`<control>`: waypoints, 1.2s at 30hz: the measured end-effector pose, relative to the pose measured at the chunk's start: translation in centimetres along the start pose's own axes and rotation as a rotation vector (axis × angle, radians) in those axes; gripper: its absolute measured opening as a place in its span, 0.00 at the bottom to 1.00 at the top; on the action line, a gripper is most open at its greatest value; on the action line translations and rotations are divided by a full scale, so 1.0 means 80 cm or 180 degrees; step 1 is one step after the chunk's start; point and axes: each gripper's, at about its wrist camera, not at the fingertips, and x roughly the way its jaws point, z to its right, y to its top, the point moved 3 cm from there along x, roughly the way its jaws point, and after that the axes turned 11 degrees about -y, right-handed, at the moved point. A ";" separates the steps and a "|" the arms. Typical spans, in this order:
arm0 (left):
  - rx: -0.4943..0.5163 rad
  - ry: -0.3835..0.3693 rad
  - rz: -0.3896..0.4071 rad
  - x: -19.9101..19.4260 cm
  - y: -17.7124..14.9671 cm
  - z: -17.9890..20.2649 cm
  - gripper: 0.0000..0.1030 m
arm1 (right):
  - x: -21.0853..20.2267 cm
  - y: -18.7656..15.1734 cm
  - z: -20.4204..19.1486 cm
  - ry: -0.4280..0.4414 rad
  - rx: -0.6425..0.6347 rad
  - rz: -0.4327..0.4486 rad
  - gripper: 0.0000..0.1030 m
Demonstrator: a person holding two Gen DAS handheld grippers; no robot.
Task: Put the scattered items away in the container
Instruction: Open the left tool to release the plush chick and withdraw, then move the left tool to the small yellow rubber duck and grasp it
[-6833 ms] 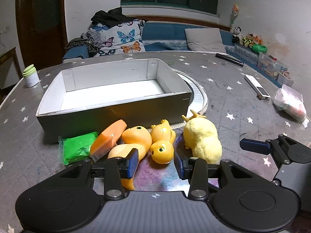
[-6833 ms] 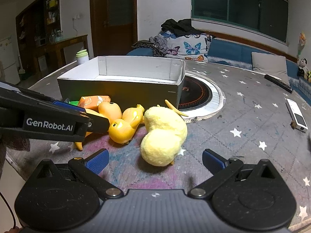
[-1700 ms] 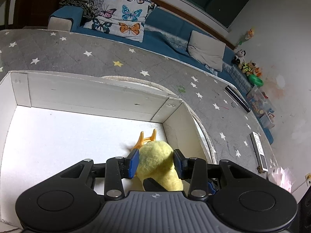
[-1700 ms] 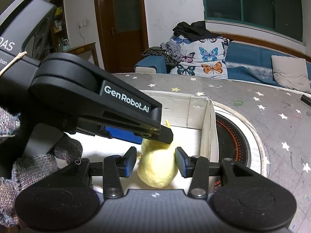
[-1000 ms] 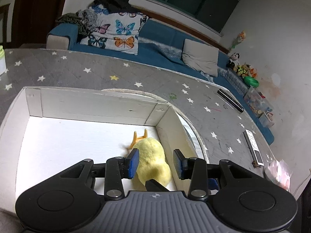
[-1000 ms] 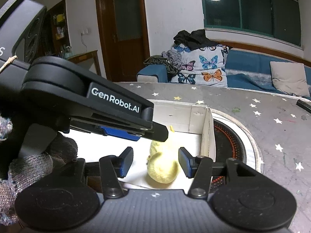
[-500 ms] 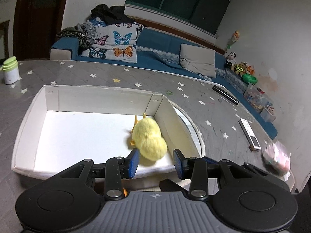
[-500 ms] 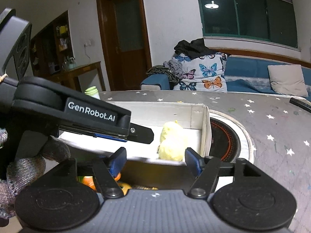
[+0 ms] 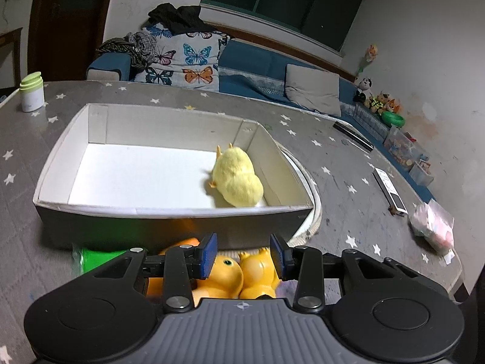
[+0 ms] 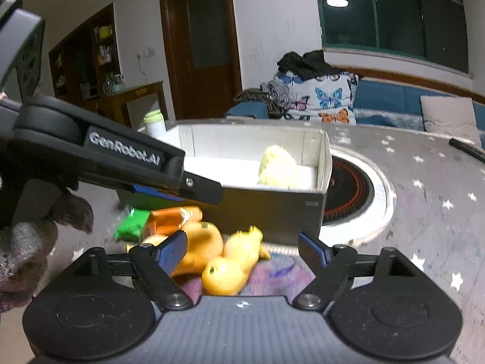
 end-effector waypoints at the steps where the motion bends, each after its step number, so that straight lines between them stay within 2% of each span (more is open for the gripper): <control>1: 0.0004 -0.0006 -0.0017 0.001 -0.002 0.001 0.40 | 0.000 -0.004 -0.001 -0.0002 -0.0013 -0.0017 0.79; 12: -0.0016 -0.0139 -0.0197 0.023 -0.009 0.014 0.40 | 0.013 -0.031 -0.016 -0.0033 -0.0185 -0.0228 0.73; 18: -0.0050 -0.0109 -0.0320 0.043 -0.009 0.017 0.40 | 0.020 -0.033 -0.011 -0.0046 -0.0140 -0.0317 0.68; 26: -0.0282 -0.0126 -0.0437 0.061 -0.003 0.008 0.40 | 0.016 -0.031 -0.001 -0.0113 -0.0078 -0.0344 0.63; 33: -0.0372 -0.0110 -0.0457 0.070 0.000 0.003 0.40 | 0.016 -0.029 0.001 0.0011 0.0009 -0.0373 0.59; 36: -0.0430 -0.0135 -0.0486 0.074 0.000 0.002 0.40 | 0.020 -0.029 -0.003 0.0052 0.0009 -0.0390 0.54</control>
